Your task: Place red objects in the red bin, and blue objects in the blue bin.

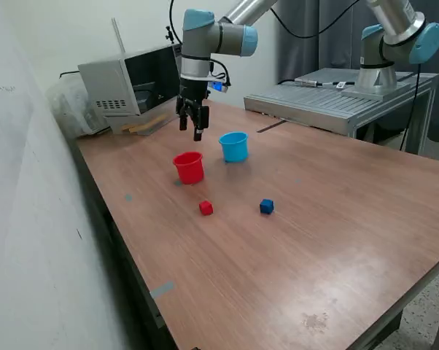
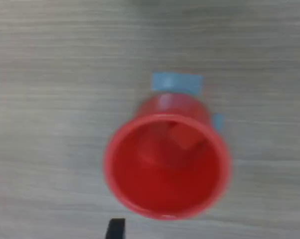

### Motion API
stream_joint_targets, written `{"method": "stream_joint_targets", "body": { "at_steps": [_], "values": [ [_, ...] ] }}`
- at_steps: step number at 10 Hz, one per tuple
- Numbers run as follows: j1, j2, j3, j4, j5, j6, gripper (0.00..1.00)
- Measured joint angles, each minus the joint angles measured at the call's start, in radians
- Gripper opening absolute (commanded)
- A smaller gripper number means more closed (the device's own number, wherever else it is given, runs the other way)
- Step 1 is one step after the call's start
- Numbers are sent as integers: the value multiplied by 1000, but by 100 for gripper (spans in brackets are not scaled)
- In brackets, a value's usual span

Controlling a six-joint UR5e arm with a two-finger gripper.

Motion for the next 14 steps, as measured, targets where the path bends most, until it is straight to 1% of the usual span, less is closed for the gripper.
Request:
{"method": "stream_joint_targets", "body": {
  "at_steps": [4,6,8,10,11,14],
  "values": [
    [94,-113,80,25,3,-14,100],
    [119,-154,103,46,4,-16,100],
    [143,-171,110,58,5,-14,100],
    [178,-154,86,63,6,-5,100],
    [200,-129,57,65,6,15,100],
    [244,-13,-67,67,8,113,100]
  ]
}}
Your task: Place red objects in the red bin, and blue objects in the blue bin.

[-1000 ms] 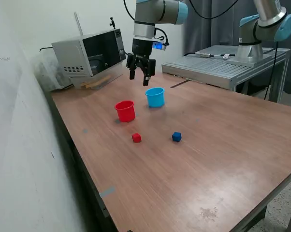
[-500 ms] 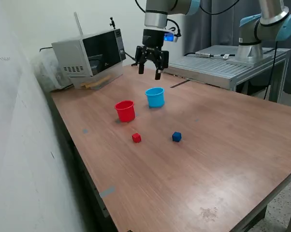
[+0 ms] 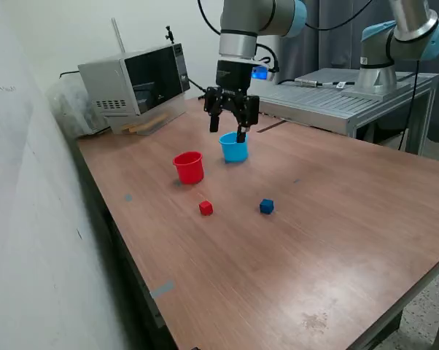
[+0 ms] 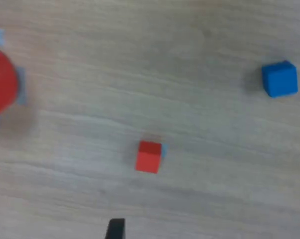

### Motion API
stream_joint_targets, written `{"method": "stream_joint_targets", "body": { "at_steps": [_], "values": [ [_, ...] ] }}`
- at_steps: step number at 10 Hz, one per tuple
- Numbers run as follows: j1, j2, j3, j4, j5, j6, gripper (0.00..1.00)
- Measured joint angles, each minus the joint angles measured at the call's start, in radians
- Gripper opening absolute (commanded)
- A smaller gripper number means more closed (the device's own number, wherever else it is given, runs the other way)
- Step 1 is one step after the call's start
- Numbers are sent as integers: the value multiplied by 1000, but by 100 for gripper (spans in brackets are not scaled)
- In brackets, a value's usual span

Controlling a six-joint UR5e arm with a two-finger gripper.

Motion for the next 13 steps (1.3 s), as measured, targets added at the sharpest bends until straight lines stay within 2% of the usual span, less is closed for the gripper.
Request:
{"method": "stream_joint_targets", "body": {
  "at_steps": [3,7,13],
  "values": [
    [13,129,-100,-1,2,43,100],
    [15,255,-186,-7,7,54,100],
    [-8,330,-254,-28,9,55,100]
  ]
}}
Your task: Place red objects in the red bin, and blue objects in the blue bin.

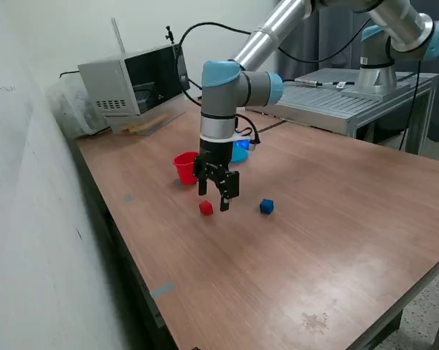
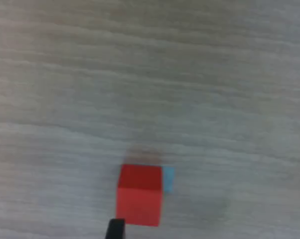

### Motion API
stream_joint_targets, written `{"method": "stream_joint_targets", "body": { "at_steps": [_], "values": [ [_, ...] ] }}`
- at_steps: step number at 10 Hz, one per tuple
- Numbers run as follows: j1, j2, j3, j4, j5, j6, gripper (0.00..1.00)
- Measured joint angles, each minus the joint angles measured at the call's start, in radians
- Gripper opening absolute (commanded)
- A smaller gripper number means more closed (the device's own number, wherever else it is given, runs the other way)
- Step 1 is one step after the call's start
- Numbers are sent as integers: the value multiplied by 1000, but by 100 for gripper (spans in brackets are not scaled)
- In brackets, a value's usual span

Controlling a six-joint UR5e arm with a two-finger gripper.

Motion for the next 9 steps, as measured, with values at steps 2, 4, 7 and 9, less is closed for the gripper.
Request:
{"method": "stream_joint_targets", "body": {
  "at_steps": [2,4,7,9],
  "values": [
    [-14,5,-3,-4,-1,0,100],
    [-24,6,-1,-6,-1,0,100],
    [-31,10,2,-12,0,0,100],
    [-32,18,2,-18,1,0,100]
  ]
}}
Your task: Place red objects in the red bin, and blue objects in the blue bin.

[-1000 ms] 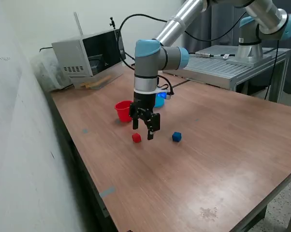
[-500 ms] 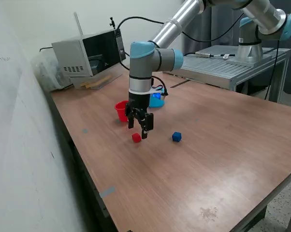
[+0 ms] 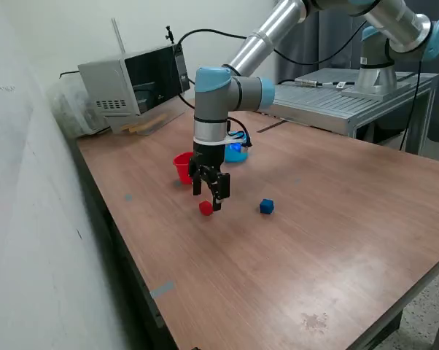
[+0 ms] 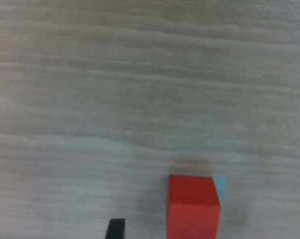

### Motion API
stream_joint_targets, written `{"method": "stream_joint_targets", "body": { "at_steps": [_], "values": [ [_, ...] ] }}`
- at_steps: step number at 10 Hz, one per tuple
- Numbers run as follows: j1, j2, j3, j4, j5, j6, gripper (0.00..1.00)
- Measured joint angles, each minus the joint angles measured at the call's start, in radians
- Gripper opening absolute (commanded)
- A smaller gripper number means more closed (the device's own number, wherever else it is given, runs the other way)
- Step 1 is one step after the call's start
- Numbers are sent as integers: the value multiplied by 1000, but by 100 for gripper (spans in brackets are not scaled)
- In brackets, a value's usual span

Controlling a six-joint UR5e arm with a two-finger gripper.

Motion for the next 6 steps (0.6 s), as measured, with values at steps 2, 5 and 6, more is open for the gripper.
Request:
{"method": "stream_joint_targets", "body": {
  "at_steps": [2,5,6],
  "values": [
    [-1,7,-2,-2,0,0,0],
    [-8,12,-3,-4,0,0,0],
    [-12,12,-3,-4,0,0,0]
  ]
}}
